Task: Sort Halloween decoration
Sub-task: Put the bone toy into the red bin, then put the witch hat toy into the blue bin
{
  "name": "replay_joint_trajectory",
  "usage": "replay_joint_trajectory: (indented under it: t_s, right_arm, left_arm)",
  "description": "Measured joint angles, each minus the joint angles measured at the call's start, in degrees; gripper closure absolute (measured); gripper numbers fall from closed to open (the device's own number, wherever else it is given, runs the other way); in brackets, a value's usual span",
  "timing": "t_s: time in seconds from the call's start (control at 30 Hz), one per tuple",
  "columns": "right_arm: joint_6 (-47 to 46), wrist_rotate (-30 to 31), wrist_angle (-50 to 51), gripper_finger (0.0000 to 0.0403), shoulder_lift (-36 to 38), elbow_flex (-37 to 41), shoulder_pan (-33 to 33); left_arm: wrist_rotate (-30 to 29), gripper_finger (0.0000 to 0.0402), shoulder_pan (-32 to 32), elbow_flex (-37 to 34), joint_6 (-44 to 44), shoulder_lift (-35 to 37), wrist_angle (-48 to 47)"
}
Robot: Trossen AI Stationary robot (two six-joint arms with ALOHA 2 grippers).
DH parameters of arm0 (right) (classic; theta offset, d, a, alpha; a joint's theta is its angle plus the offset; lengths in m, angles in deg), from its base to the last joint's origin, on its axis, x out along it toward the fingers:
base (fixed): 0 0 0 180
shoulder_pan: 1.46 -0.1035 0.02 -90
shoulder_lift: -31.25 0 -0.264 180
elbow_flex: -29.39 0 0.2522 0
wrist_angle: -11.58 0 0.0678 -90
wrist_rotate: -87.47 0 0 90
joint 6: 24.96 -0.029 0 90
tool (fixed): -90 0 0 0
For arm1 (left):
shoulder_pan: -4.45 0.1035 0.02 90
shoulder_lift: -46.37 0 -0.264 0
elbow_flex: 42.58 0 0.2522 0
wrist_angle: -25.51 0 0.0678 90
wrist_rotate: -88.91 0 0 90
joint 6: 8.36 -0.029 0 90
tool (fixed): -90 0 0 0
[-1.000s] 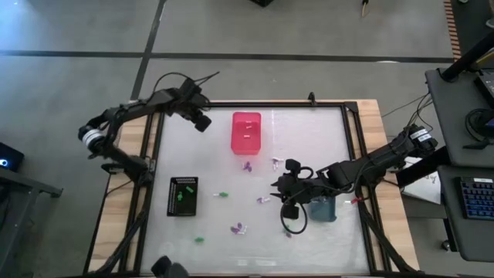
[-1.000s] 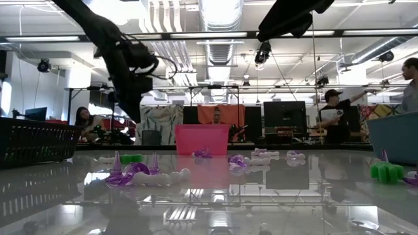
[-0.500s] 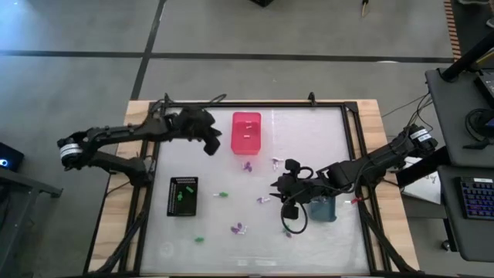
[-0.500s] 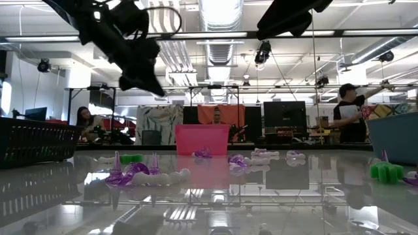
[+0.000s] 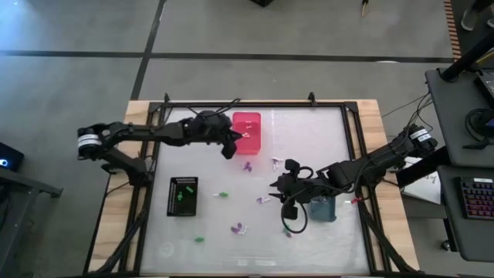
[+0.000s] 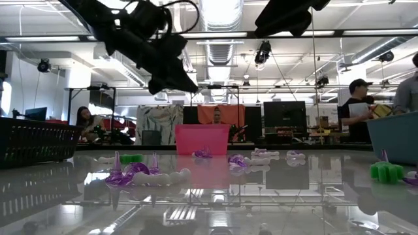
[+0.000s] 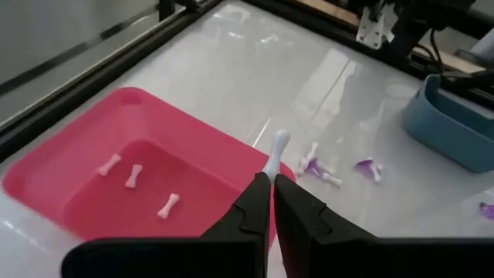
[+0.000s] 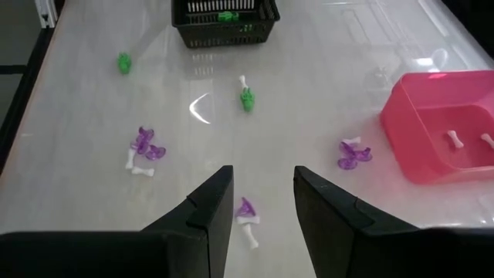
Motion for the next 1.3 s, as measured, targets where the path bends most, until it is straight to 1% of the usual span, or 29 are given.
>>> replay_joint_trajectory:
  t_s: [0.13,0.23,0.3,0.47,0.6,0.73,0.87,1.03,1.17,1.3]
  right_arm:
    - [-1.06,-0.01,0.07,0.0275,0.00,0.00,0.00]
    - [-1.35,-0.02,0.07,0.0275,0.00,0.00,-0.03]
    - [-1.35,-0.02,0.05,0.0275,0.00,0.00,-0.11]
    - [-1.36,-0.02,0.07,0.0275,0.00,0.00,-0.11]
    - [-3.18,-0.02,0.09,0.0275,0.00,0.00,-0.11]
    - [-6.33,0.00,0.09,0.0275,0.00,0.00,-0.11]
    - [-10.60,-0.02,0.11,0.0275,0.00,0.00,0.22]
    - [-18.38,-0.03,1.17,0.0275,0.00,0.00,2.20]
    - [-23.87,-0.51,6.36,0.0275,0.00,0.00,4.81]
    - [-27.96,-1.74,12.70,0.0275,0.00,0.00,7.61]
  left_arm:
    - [-0.21,0.0401,0.00,2.07,-0.02,-3.36,-0.07]
    - [-0.62,0.0401,0.02,2.52,-0.13,-4.41,-0.16]
    - [-0.84,0.0401,0.04,2.52,-0.13,-4.51,-0.21]
    - [-4.76,0.0401,0.04,2.45,-0.07,-4.24,-1.68]
    - [-4.82,0.0402,-0.16,2.41,-0.22,-3.50,-2.37]
    - [-3.04,0.0401,-1.11,2.29,-0.24,-2.58,-2.69]
    - [-2.99,0.0401,-3.41,1.99,-0.24,-1.25,-2.63]
    - [-3.53,0.0401,-7.54,1.36,-0.24,1.71,-2.23]
    - [-3.64,0.0401,-11.28,0.78,-0.24,4.90,-1.82]
    - [-5.84,0.0401,-15.10,0.41,-0.27,8.67,-2.03]
